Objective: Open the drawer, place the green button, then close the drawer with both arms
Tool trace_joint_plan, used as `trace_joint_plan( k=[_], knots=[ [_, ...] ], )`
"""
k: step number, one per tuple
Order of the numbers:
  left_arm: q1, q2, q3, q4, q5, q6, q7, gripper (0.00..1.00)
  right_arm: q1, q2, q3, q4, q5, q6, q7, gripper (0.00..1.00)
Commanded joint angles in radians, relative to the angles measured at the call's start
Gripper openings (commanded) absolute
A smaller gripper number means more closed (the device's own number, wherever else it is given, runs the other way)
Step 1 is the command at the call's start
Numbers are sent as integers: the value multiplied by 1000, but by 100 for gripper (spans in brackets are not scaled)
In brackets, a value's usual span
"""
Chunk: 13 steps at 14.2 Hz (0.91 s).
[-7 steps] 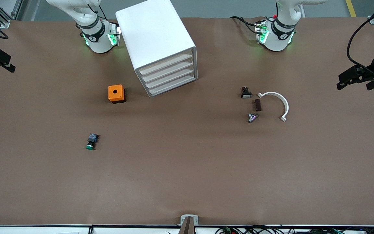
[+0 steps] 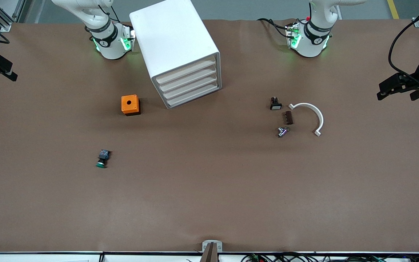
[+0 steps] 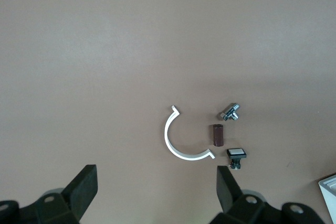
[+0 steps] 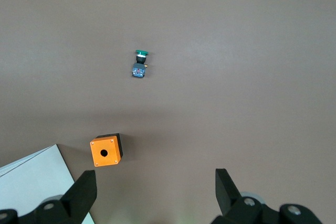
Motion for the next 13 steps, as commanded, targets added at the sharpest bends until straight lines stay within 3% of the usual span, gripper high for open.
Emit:
trace_joint_plan(
  k=[1, 7, 13],
  knots=[
    [5, 16, 1, 22, 14, -26, 0, 100, -4, -20, -1, -16, -12, 1, 1, 100],
    [18, 31, 4, 21, -15, -63, -50, 100, 0, -21, 1, -16, -10, -4, 3, 100],
    [-31, 189, -16, 30, -12, -58, -212, 100, -1, -15, 1, 13, -10, -22, 4, 100]
  ],
)
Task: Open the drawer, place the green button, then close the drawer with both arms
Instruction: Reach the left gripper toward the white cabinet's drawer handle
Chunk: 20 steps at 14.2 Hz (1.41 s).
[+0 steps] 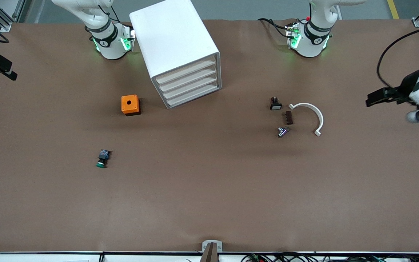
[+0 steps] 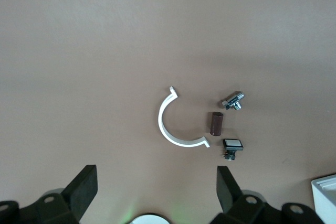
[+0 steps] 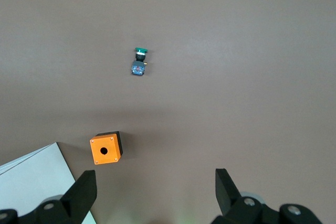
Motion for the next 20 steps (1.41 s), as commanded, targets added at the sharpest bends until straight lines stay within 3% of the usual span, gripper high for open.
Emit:
trace_joint_plan(
  k=[1, 6, 12, 15, 20],
  knots=[
    [-35, 108, -4, 31, -7, -7, -89, 100, -1, -13, 3, 6, -10, -13, 2, 100],
    [-124, 277, -2, 55, 2, 71, -356, 100, 0, 1, 3, 15, -10, -18, 1, 100],
    [-222, 374, -15, 75, -15, 86, -700, 100, -3, 24, 3, 35, -7, -16, -11, 100],
    [-248, 413, -18, 74, -228, 83, -823, 100, 3, 33, 3, 55, -3, -19, -8, 100],
    [-329, 496, -19, 88, -450, 76, -1085, 100, -4, 39, 3, 54, -4, -24, -10, 100]
  ],
)
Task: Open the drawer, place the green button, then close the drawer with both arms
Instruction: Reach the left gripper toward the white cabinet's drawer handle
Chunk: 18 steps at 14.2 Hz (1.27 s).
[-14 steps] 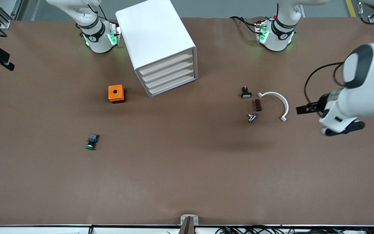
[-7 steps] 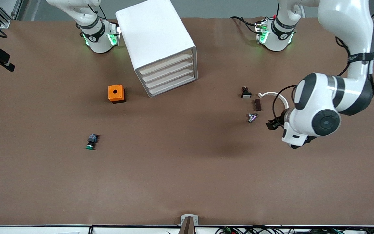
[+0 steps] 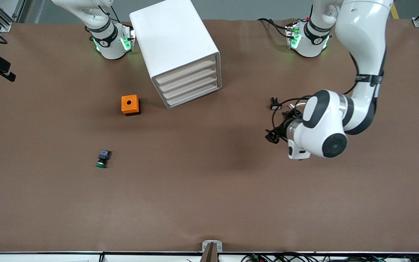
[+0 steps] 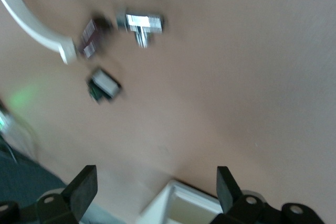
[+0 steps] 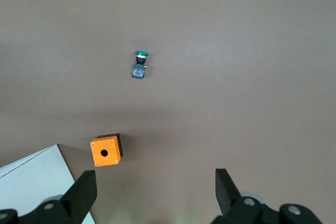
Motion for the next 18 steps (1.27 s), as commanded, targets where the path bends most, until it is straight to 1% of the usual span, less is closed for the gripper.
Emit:
trace_joint_plan(
  k=[1, 2, 5, 7, 9, 13, 15, 17, 18],
  knots=[
    [-36, 75, 2, 65, -88, -19, -142, 100, -5, 20, 1, 27, -4, -17, -9, 100],
    [-44, 105, 2, 88, -124, -19, -217, 100, -5, 20, 1, 27, -6, -17, -9, 100],
    [-62, 167, -3, 99, -250, -19, -450, 100, -5, 23, 1, 27, -11, -15, -11, 100],
    [-70, 213, -12, 134, -301, -19, -565, 100, -2, 20, 1, 30, -12, -15, -9, 100],
    [-72, 250, -47, 148, -327, -14, -659, 100, 0, 21, 1, 45, -12, -15, -11, 100],
    [-85, 310, -72, 150, -451, -19, -805, 100, 1, 21, 1, 43, -12, -15, -11, 100],
    [-108, 340, -76, 150, -485, -22, -858, 100, 0, 21, 1, 42, -14, -15, -11, 100],
    [-125, 360, -78, 150, -499, -23, -882, 100, 0, 21, 1, 43, -14, -15, -11, 100],
    [-134, 366, -78, 150, -525, -37, -883, 100, -5, 21, 1, 42, -14, -17, -11, 100]
  ],
)
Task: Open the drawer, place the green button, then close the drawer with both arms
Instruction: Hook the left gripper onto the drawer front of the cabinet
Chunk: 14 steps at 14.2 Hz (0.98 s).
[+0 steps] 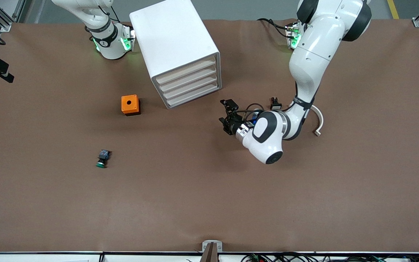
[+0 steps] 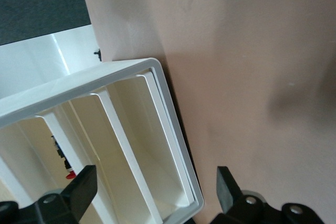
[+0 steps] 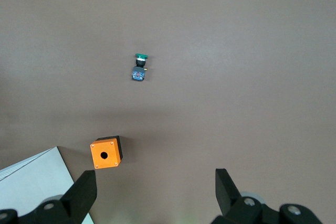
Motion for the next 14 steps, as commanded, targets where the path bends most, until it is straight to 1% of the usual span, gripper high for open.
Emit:
trace_joint_plan(
  k=[1, 6, 8, 11, 14],
  knots=[
    [-27, 37, 1, 31, -61, -47, -48, 100, -6, 9, 1, 19, -13, -15, -10, 100],
    [-50, 70, 1, 29, -126, -103, -92, 100, -5, 17, -1, 20, -13, -11, -10, 100],
    [-61, 102, 1, 28, -155, -135, -127, 100, -5, 17, -1, 20, -13, -11, -8, 100],
    [-95, 111, 1, 26, -163, -175, -141, 100, -5, 18, -1, 20, -13, -12, -8, 100],
    [-118, 117, 0, 23, -164, -192, -141, 85, -6, 18, -1, 20, -13, -12, -8, 100]
  ],
)
